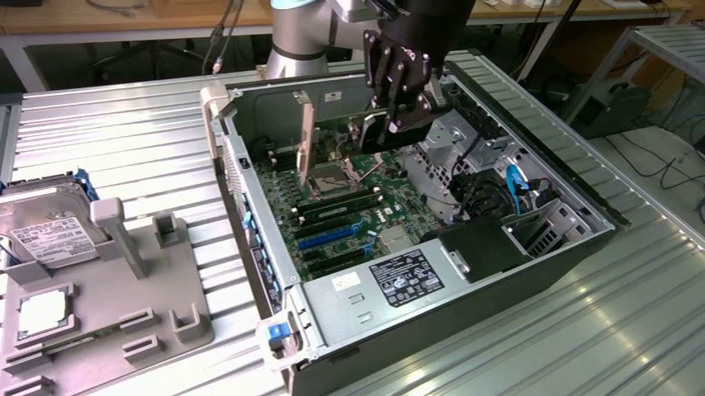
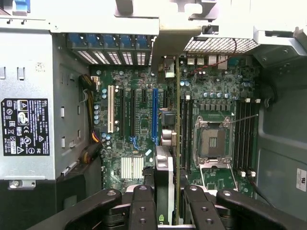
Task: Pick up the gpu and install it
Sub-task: 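Insert the gpu into the slot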
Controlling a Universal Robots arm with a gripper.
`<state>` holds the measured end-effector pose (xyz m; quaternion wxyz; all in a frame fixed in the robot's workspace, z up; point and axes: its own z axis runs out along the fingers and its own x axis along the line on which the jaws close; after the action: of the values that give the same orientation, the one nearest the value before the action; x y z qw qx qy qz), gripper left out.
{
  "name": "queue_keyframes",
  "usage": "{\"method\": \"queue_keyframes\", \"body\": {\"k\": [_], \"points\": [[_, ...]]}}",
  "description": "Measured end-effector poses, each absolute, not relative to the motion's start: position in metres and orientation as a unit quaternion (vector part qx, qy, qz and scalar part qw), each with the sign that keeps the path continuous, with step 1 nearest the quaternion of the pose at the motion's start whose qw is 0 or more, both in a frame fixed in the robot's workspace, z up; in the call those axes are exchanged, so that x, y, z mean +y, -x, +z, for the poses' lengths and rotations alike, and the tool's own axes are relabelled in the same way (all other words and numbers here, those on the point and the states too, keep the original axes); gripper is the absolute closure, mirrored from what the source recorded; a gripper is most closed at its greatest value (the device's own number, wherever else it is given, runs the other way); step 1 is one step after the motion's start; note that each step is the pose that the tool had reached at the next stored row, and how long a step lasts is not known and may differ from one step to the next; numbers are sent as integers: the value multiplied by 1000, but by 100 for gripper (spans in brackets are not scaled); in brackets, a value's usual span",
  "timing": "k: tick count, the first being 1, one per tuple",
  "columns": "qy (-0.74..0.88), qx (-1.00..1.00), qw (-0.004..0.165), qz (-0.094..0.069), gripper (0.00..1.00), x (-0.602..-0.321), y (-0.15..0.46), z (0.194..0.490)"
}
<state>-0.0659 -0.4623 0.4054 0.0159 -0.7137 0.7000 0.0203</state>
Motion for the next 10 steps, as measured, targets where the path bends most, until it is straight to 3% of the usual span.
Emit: {"method": "queue_keyframes", "body": {"k": [10], "points": [[714, 700, 16, 20, 72, -462, 66, 402]]}}
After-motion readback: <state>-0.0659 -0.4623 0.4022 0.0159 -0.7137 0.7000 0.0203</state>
